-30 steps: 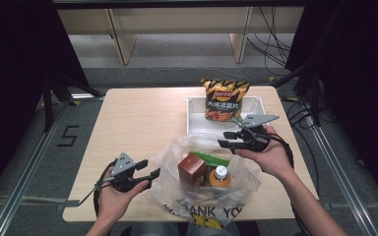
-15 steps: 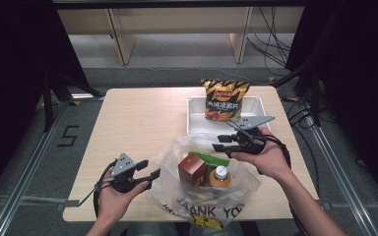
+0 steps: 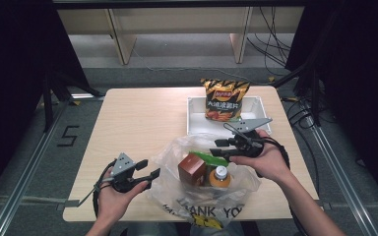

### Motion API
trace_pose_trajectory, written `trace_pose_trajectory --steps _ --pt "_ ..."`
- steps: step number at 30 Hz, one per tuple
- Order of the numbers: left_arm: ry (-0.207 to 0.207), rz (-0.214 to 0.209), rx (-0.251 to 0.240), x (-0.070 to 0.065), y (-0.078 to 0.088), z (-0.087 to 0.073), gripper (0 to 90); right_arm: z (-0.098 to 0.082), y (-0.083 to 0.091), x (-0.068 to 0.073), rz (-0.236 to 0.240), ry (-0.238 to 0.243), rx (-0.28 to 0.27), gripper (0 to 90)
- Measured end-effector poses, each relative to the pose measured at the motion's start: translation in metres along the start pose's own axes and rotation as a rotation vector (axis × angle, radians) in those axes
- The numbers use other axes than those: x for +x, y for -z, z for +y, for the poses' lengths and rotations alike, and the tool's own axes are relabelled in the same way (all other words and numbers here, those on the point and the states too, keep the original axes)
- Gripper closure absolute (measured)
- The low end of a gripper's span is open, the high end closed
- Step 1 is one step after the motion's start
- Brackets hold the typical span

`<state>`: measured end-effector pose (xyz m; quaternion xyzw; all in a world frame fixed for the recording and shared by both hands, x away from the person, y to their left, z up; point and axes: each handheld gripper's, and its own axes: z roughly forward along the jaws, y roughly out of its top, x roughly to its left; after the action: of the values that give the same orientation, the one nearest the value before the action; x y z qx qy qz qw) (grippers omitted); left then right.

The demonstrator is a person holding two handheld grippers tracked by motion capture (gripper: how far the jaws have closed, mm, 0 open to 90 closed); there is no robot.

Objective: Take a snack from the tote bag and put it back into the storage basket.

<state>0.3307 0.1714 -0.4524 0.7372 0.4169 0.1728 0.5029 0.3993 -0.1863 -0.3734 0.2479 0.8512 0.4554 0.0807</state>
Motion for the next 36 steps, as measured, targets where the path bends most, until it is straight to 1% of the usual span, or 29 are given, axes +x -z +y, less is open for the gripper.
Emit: trace_pose_trajectory --steps 1,2,3,4,5,7,8,9,10,11,12,13,14,15,16,17,18,19,20,22,23,24,27,29,31,32,33,34,36 --pt "0.000 0.001 0.000 0.000 0.000 0.000 41.0 0.000 -0.001 0.001 -0.001 -0.003 -0.004 59.4" --pt "0.001 -0.001 -0.001 0.000 0.000 0.000 41.0 0.000 0.000 0.002 0.020 -0.020 0.015 59.4" --pt "0.002 -0.001 0.000 0.000 0.000 0.000 41.0 -0.001 0.000 0.002 0.012 -0.009 0.016 59.4" --pt "0.002 0.002 0.002 -0.001 0.000 0.000 41.0 -0.001 0.000 0.003 0.012 -0.015 0.020 59.4" --pt "-0.011 0.000 0.003 -0.001 0.000 0.000 41.0 -0.002 -0.001 0.002 0.023 -0.001 0.015 59.4" --pt "-0.013 0.005 0.005 -0.001 0.000 0.001 41.0 -0.002 -0.001 0.002 0.019 0.006 0.034 59.5" --pt "-0.002 0.002 0.002 -0.001 0.000 0.000 41.0 -0.003 -0.001 0.001 0.031 0.013 0.041 59.5" --pt "0.000 0.002 0.002 -0.001 0.000 0.000 41.0 -0.004 -0.001 0.002 0.029 -0.009 0.057 59.6" --pt "-0.001 0.003 0.002 -0.001 0.000 0.000 41.0 -0.004 -0.002 0.002 0.028 -0.014 0.049 59.8" --pt "-0.001 0.000 0.001 -0.001 0.000 0.000 41.0 -0.005 -0.002 0.002 0.050 -0.015 0.056 60.0" --pt "-0.007 0.007 0.007 -0.001 0.001 0.000 41.0 -0.005 -0.003 0.000 0.042 0.018 0.069 60.1" --pt "-0.006 0.006 0.006 -0.001 0.001 0.000 41.0 -0.006 -0.002 0.001 0.046 -0.004 0.081 60.3" --pt "-0.007 0.004 0.003 -0.001 0.000 0.000 41.0 -0.007 -0.002 0.001 0.058 -0.008 0.084 60.4" --pt "-0.013 0.001 0.002 -0.001 0.000 0.000 41.0 -0.007 -0.003 -0.001 0.058 0.021 0.078 60.9" --pt "-0.021 0.002 0.003 -0.001 0.001 0.001 41.0 -0.008 -0.003 -0.001 0.053 0.024 0.078 61.0" --pt "-0.022 0.001 0.003 -0.001 0.001 0.001 41.0 -0.008 -0.004 -0.001 0.051 0.017 0.082 61.2" --pt "-0.020 0.001 0.001 -0.001 0.001 0.001 41.0 -0.009 -0.003 0.000 0.064 -0.023 0.098 61.4" --pt "-0.020 0.003 0.003 -0.001 0.001 0.001 41.0 -0.009 -0.004 -0.001 0.067 -0.001 0.103 61.6" --pt "-0.021 0.005 0.004 -0.001 0.001 0.001 41.0 -0.009 -0.004 -0.002 0.056 0.012 0.103 61.8" --pt "-0.005 0.005 0.001 -0.001 0.000 0.001 41.0 -0.011 -0.006 -0.001 0.073 -0.008 0.105 62.3" --pt "-0.009 0.004 0.005 0.000 0.001 0.001 41.0 -0.011 -0.006 -0.003 0.064 0.023 0.107 62.5" --pt "-0.009 0.004 0.003 0.000 0.000 0.001 41.0 -0.012 -0.006 -0.003 0.072 0.004 0.129 62.9" --pt "-0.011 0.002 0.001 0.000 0.000 0.001 41.0 -0.013 -0.007 -0.003 0.063 0.013 0.129 64.6" --pt "-0.012 0.005 0.003 -0.001 0.001 0.001 41.0 -0.014 -0.007 -0.003 0.069 -0.002 0.135 66.0" --pt "-0.014 0.006 0.004 -0.001 0.001 0.001 41.0 -0.014 -0.007 -0.004 0.073 0.026 0.134 67.7" --pt "-0.014 0.006 0.004 -0.001 0.001 0.001 41.0 -0.014 -0.007 -0.003 0.085 0.013 0.144 68.6" --pt "-0.012 0.006 0.004 -0.001 0.001 0.001 41.0 -0.014 -0.007 -0.003 0.078 0.033 0.143 69.9" --pt "-0.012 0.006 0.004 -0.001 0.001 0.001 41.0 -0.014 -0.007 -0.003 0.068 0.033 0.135 71.6" --pt "-0.011 0.006 0.004 -0.001 0.001 0.001 41.0 -0.014 -0.008 -0.003 0.072 0.034 0.136 75.2"
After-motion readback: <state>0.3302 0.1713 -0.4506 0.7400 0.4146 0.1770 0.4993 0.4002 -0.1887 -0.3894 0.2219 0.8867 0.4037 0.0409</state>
